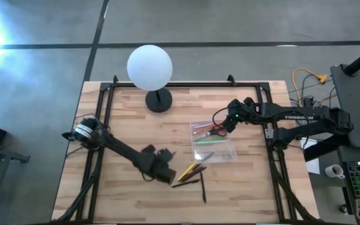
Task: Pick & place school supplies into a supply box
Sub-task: Put the black ballpen into the supply box
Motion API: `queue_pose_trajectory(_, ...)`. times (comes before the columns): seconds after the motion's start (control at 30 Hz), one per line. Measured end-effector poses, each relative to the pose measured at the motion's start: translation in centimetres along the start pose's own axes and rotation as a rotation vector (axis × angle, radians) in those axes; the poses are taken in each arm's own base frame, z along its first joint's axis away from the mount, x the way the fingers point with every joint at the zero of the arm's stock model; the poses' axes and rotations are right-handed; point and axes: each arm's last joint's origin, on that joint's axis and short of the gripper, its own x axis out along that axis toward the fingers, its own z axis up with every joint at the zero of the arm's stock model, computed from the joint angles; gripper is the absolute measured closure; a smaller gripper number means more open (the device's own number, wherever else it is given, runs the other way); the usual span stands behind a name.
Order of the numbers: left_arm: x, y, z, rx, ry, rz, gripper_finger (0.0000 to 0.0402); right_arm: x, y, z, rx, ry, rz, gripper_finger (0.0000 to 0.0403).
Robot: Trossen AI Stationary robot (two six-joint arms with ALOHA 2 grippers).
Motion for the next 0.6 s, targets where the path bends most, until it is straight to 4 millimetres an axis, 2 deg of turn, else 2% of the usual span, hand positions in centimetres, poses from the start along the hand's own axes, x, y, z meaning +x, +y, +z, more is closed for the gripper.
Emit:
queue_pose_trajectory(0.17,-3.5,2.1,3.0,0.008,-0.122,-0.036,0.0390,0.0,0.0,0.0,0.000,0.001,0.002,0.0207)
queue_pose_trajectory(0.33,-6.0,3.7,8.0,0.128,-0.289,-0.094,0.0390,-0.1,0.0,0.1,0.002,-0.004,0.004,0.0207)
queue_pose_trajectory(0.5,-5.9,5.4,13.1,0.261,-0.377,-0.115,0.0390,-1.5,-0.5,1.1,0.101,-0.115,-0.057,0.0207)
queue_pose_trajectory(0.6,-4.7,6.8,16.1,0.300,-0.429,-0.139,0.0390,-2.9,-1.1,1.7,0.151,-0.198,-0.050,0.0207)
